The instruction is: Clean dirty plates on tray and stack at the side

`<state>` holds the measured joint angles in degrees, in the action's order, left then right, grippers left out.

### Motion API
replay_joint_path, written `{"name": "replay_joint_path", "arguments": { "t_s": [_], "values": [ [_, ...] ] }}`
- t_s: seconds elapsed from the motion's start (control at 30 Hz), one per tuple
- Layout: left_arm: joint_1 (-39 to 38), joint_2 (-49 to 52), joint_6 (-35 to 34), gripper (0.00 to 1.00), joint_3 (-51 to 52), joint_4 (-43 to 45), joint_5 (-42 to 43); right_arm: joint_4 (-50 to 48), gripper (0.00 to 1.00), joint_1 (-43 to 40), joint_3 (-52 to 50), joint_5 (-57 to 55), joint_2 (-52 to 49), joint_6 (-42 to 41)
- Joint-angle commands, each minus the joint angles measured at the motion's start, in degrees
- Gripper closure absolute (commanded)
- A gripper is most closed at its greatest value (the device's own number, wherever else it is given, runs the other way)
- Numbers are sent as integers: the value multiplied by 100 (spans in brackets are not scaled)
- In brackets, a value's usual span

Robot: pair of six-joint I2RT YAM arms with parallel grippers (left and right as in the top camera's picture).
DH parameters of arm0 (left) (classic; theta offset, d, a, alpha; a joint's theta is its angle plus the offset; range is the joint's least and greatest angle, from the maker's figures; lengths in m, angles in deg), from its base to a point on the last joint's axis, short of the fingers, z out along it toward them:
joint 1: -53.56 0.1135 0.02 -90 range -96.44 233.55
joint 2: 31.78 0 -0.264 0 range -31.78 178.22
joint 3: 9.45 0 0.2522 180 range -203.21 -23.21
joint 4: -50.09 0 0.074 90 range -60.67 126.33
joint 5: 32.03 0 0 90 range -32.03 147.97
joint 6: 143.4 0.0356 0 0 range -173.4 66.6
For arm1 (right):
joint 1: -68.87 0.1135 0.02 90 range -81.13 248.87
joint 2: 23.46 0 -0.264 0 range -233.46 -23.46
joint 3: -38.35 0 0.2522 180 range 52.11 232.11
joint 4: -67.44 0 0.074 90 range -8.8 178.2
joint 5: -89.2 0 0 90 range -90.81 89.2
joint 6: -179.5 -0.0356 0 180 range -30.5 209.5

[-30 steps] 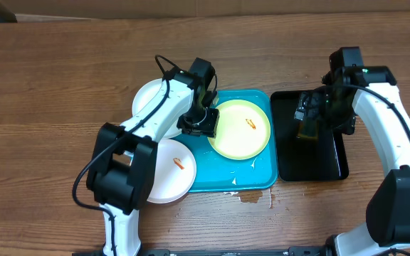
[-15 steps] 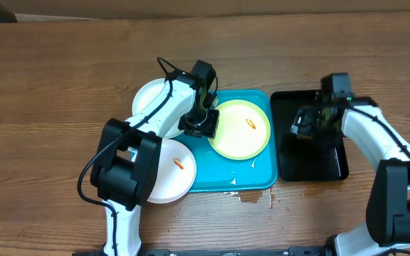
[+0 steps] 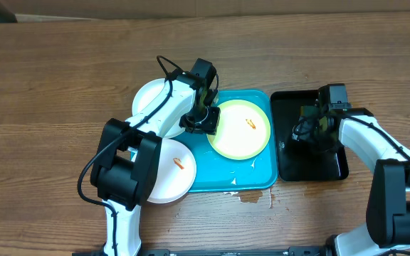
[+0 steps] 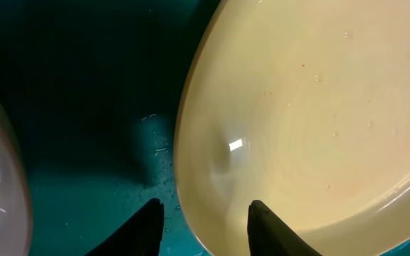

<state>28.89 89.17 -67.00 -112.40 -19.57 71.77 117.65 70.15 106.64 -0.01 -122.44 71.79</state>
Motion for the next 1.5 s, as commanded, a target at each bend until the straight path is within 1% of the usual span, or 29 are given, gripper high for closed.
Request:
{"name": "replay_joint_path", "arguments": {
  "t_s": [0.0, 0.1, 0.33, 0.4, 0.43, 0.47, 0.5, 0.53, 0.57, 0.6, 0.67, 0.77, 0.8, 0.83, 0.87, 0.97, 1.17, 1.4, 1.43, 1.47],
  "values": [
    [-24, 50, -72, 59, 22, 28, -74, -28, 18, 20, 122, -243, -22, 22],
    [-24, 50, -72, 59, 22, 39, -79, -170, 18, 22, 190, -247, -22, 254],
    [-24, 50, -59, 59, 22, 50, -92, -367, 20, 68, 44, -247, -28, 273],
    [-24, 50, -59, 59, 22, 50, -92, -498, 21, 94, -46, -247, -59, 275],
    [-24, 50, -59, 59, 22, 48, -92, -540, 24, 96, -66, -247, -83, 273],
    [-24, 50, -57, 59, 22, 50, -92, -551, 29, 96, -70, -251, -105, 275],
    [-24, 50, -57, 59, 22, 50, -94, -551, 45, 96, -70, -251, -118, 275],
    [-24, 50, -57, 59, 22, 50, -92, -551, 65, 96, -70, -251, -118, 275],
    [-24, 50, -57, 59, 22, 48, -92, -551, 78, 96, -70, -251, -118, 275],
    [-24, 50, -57, 59, 22, 48, -94, -549, 88, 96, -68, -251, -118, 275],
    [-24, 50, -57, 59, 22, 46, -94, -501, 96, 94, -61, -293, -116, 280],
    [-24, 50, -57, 59, 22, 46, -92, -225, 96, 61, 111, -289, -109, 293],
    [-24, 50, -57, 58, 22, 46, -92, -72, 63, 57, 258, -291, -109, 295],
    [-24, 50, -57, 58, 22, 46, -92, 28, 25, 57, 378, -291, -109, 295],
    [-24, 50, -57, 58, 22, 48, -92, 94, 14, 59, 490, -291, -109, 302],
    [-24, 50, -57, 58, 22, 46, -92, 111, 14, 59, 704, -313, -111, 492],
    [-24, 50, -57, 56, 22, 46, -92, -391, 13, 59, 564, -463, -179, 597],
    [-24, 50, -57, 56, 22, 44, -90, -717, 14, 63, 505, -461, -608, 595],
    [-24, 50, -59, 55, 22, 44, -92, -752, 25, 63, 505, -461, -645, 597],
    [-24, 50, -57, 56, 22, 44, -92, -782, 51, 63, 505, -461, -654, 595]
  ]
}}
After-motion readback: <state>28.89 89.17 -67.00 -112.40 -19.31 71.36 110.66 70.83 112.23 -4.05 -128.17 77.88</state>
